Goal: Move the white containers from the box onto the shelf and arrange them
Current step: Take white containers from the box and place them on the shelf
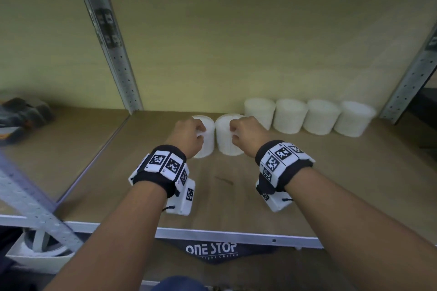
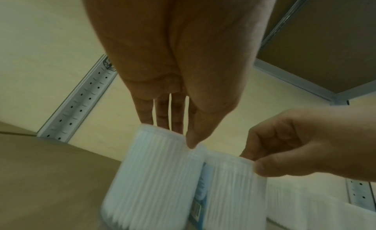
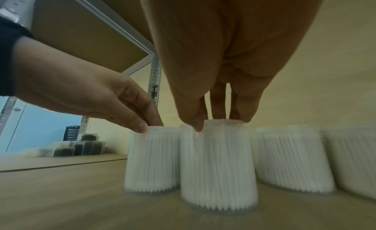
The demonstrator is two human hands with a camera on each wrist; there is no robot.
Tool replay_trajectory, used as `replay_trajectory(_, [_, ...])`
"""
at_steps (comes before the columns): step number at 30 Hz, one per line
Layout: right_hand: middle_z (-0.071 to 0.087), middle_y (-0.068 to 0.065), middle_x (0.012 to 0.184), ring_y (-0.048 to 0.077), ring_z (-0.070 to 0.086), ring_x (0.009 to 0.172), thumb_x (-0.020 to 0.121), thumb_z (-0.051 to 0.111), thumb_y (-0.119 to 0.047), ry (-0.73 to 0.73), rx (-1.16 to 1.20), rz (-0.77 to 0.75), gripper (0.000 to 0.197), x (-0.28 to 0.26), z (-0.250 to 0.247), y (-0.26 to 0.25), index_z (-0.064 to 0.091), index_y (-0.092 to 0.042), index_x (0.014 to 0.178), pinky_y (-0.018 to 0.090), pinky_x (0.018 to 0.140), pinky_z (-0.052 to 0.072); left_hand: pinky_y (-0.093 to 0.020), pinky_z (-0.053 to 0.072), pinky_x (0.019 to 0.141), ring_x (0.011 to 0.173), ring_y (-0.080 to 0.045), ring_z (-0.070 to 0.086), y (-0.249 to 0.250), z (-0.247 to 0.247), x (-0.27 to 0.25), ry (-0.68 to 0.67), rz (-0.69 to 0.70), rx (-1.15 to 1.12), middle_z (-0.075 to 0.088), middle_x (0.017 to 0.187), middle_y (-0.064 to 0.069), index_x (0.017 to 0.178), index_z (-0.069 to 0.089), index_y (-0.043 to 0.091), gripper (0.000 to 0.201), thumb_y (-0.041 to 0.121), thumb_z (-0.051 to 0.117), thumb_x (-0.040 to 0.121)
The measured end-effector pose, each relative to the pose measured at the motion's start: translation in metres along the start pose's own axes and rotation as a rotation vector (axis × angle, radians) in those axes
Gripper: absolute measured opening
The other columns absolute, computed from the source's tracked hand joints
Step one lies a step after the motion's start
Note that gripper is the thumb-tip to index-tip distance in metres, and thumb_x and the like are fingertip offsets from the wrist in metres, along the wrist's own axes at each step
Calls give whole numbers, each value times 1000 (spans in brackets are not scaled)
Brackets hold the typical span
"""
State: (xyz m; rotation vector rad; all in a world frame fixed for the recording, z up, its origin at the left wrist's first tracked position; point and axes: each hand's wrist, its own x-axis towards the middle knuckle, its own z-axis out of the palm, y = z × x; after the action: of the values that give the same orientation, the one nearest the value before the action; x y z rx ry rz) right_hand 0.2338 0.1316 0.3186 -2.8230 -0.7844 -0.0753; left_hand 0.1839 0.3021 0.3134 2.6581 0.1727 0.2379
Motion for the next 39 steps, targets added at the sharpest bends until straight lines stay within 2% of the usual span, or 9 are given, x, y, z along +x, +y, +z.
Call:
replay_trajectory(3, [61,18,115,31,53,108,91,46,-5,-3,-12,-8,31,13,1,-1,58,-3,119,32,77,40,-30,42,100,121,-25,55,-5,1,12,11,6,-2,58,132,-7,119,64,13,30,10,54,92])
replay_trajectory(13, [60,21,116,33,55,107,90,46,0,-9,-25,-23,31,53,2,2,57,0,119,37,82,41,-35,45,95,113,-29,55,-18,7,55,63,60,59,58,120,-13,114,66,8,26,8,54,90])
replay_trajectory(20, [60,21,114,33,55,105,90,45,1,-5,-25,-33,30,74,6,8,57,2,118,36,82,37,-36,42,97,116,-31,52,-24,11,84,72,65,67,57,121,-14,117,64,8,28,9,53,91])
replay_trajectory(31, [57,20,119,31,48,113,93,40,0,8,-19,3,31,84,13,15,53,-1,122,36,85,40,-37,41,101,117,-32,52,-26,15,103,66,115,90,57,125,-13,119,62,8,30,8,51,91])
replay_trajectory(34, [53,19,128,30,43,122,97,39,-7,-31,5,38,33,80,10,15,49,-2,128,35,93,39,-34,38,103,123,-30,50,-26,10,98,22,97,73,54,132,-10,126,58,10,34,13,54,92])
replay_trajectory(37, [40,18,146,30,25,142,100,44,-27,-64,36,48,46,68,3,16,40,-5,141,34,112,27,-32,32,109,133,-25,42,-23,2,91,-69,59,81,44,145,-6,138,47,14,47,23,57,93])
replay_trajectory(39, [35,13,150,29,24,144,98,46,-31,-41,62,38,54,56,-2,17,34,-8,145,36,117,22,-30,30,109,136,-24,39,-17,-3,82,-69,48,75,39,149,-5,141,42,14,51,25,56,93])
